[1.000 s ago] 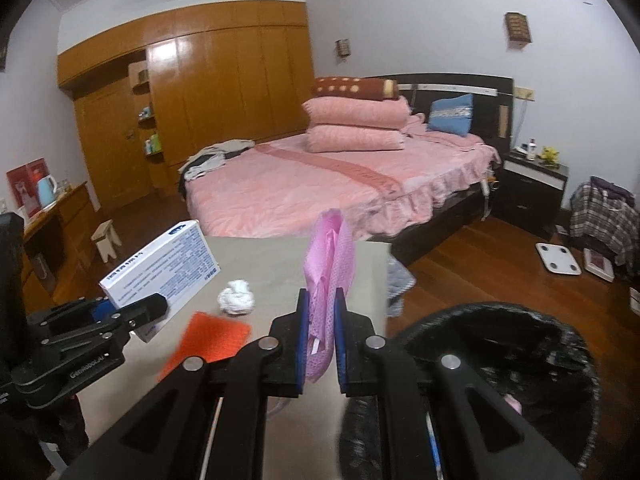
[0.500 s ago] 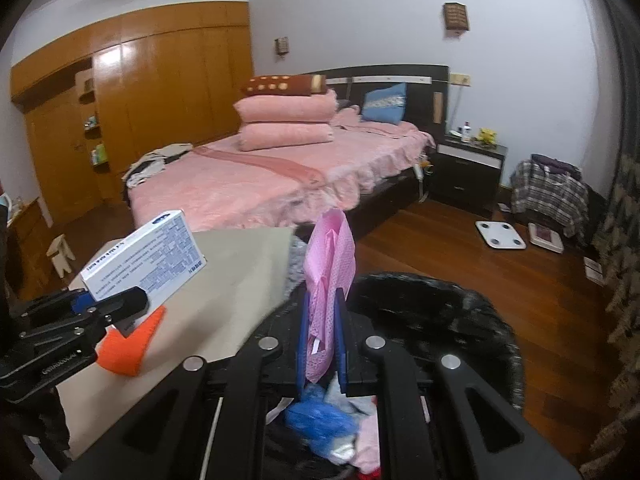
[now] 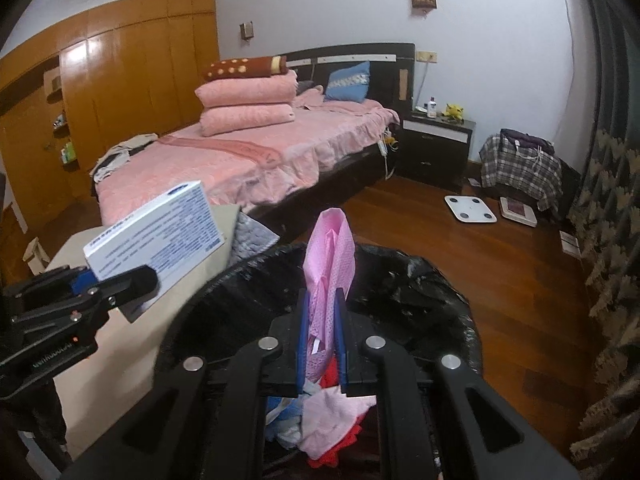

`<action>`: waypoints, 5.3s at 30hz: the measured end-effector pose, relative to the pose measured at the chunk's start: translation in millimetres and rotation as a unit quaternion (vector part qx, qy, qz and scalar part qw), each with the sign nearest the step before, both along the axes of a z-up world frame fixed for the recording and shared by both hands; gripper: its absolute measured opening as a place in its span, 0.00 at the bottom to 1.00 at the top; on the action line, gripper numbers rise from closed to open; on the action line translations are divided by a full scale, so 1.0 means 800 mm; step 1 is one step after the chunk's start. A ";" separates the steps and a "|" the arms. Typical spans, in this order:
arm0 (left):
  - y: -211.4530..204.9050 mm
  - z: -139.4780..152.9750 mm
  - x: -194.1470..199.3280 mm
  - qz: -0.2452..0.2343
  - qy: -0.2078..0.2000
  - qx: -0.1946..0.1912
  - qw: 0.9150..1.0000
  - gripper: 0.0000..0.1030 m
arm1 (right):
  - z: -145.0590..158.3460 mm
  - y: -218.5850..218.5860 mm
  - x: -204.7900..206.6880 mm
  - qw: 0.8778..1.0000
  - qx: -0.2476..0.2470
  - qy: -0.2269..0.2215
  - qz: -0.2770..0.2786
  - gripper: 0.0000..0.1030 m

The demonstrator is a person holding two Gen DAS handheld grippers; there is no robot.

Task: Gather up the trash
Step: 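Carry the white box and pink mask over the bin and open both grippers, then move both tools back toward the tissue ball and orange mesh pad, then grasp the white tissue ball with the right gripper while the left gripper grasps the orange mesh pad, then carry the tissue ball and orange pad over the bin and open both grippers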

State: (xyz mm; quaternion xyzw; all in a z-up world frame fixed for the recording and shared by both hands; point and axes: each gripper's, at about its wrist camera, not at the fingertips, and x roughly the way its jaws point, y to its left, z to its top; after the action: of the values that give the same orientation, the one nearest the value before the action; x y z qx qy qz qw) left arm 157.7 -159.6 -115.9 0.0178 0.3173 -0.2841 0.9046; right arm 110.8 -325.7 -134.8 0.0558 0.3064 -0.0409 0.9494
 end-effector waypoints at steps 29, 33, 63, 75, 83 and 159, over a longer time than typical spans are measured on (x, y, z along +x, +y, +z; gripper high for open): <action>0.187 0.018 -0.007 0.164 -0.020 0.012 0.986 0.89 | 0.012 0.081 0.010 0.998 0.014 -0.036 0.050 0.94; 0.226 0.021 -0.009 0.197 -0.025 0.020 0.980 0.89 | 0.013 0.119 0.025 0.996 0.015 -0.040 0.081 0.94; 0.451 -0.040 0.067 0.343 0.012 0.037 0.939 0.89 | -0.071 0.391 0.205 0.976 0.005 0.013 0.218 0.94; 0.469 -0.061 0.097 0.353 0.027 0.041 0.934 0.89 | -0.101 0.431 0.237 0.966 0.005 0.058 0.250 0.84; 0.470 -0.065 0.097 0.355 0.031 0.041 0.933 0.89 | -0.103 0.433 0.241 0.958 0.022 0.070 0.278 0.37; 0.297 0.052 -0.028 0.249 0.013 0.032 0.968 0.13 | 0.049 0.253 0.049 0.980 0.031 -0.038 0.192 0.34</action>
State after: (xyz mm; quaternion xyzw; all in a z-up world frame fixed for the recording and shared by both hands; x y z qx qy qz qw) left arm 135.3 78.2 -74.2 -0.0363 0.3323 -0.0396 0.9416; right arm 150.3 -123.3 -95.8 0.0264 0.2762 0.1541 0.9483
